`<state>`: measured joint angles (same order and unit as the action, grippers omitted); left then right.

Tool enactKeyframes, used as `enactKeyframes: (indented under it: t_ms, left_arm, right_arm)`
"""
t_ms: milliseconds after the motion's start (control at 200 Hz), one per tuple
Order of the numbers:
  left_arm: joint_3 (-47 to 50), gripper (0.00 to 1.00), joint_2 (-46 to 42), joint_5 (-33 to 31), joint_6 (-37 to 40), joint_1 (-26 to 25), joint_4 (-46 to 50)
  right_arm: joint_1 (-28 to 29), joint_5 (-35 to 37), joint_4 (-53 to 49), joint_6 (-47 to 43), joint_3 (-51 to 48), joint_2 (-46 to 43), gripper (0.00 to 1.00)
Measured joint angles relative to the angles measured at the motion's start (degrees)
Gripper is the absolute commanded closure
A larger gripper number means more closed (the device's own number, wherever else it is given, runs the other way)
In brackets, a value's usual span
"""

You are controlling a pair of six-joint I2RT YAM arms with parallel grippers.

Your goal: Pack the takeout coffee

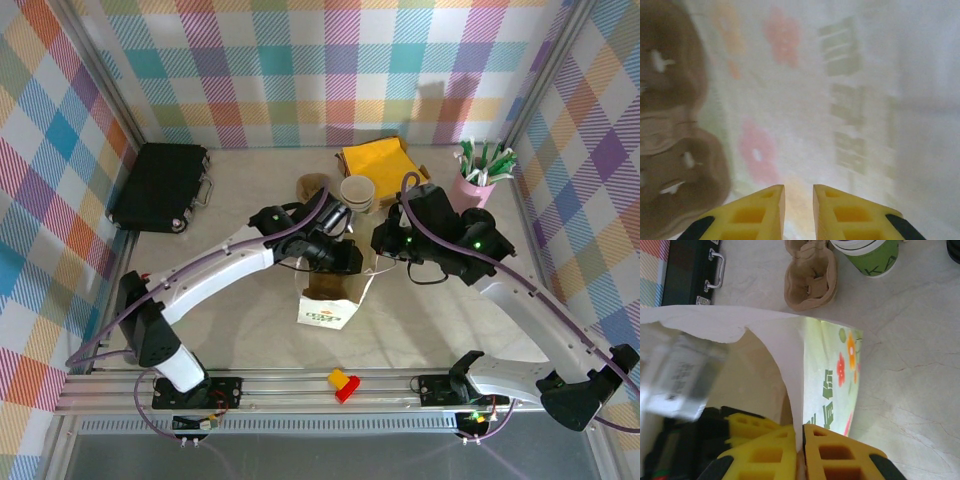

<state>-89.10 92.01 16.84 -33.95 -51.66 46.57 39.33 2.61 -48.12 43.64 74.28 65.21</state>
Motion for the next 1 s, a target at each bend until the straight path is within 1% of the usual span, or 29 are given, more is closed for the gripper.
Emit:
enactKeyframes:
  t_ms: [200,495,675,850,945,1000]
  left_arm:
    - [0.5,0.78,-3.6,2.8,-2.3,0.1,-3.5]
    - [6.0,0.78,-7.0,8.7,-5.7,1.6,-11.1]
    - [5.5,0.78,-9.2,11.0,-6.1,2.3,-13.2]
    - [-0.8,0.77,-13.7,10.5,-3.6,2.7,-9.7]
    - [-3.3,0.77,-17.9,7.7,-1.2,3.4,-7.4]
    - [-3.7,0.77,-21.0,4.6,0.1,3.9,-6.1]
  right_arm:
    - [0.0,0.0,0.0,-0.2,0.0,-0.1,0.88]
    - [0.0,0.2,0.0,-0.6,0.0,-0.2,0.88]
    - [0.0,0.4,0.0,-1.2,-0.1,-0.9,0.88]
    - [0.0,0.3,1.3,-3.1,-1.3,-3.2,0.91]
    - [0.0,-0.4,3.1,-5.1,-3.0,-5.7,0.91]
    - [0.0,-1.3,4.2,-6.5,-4.0,-7.1,0.92]
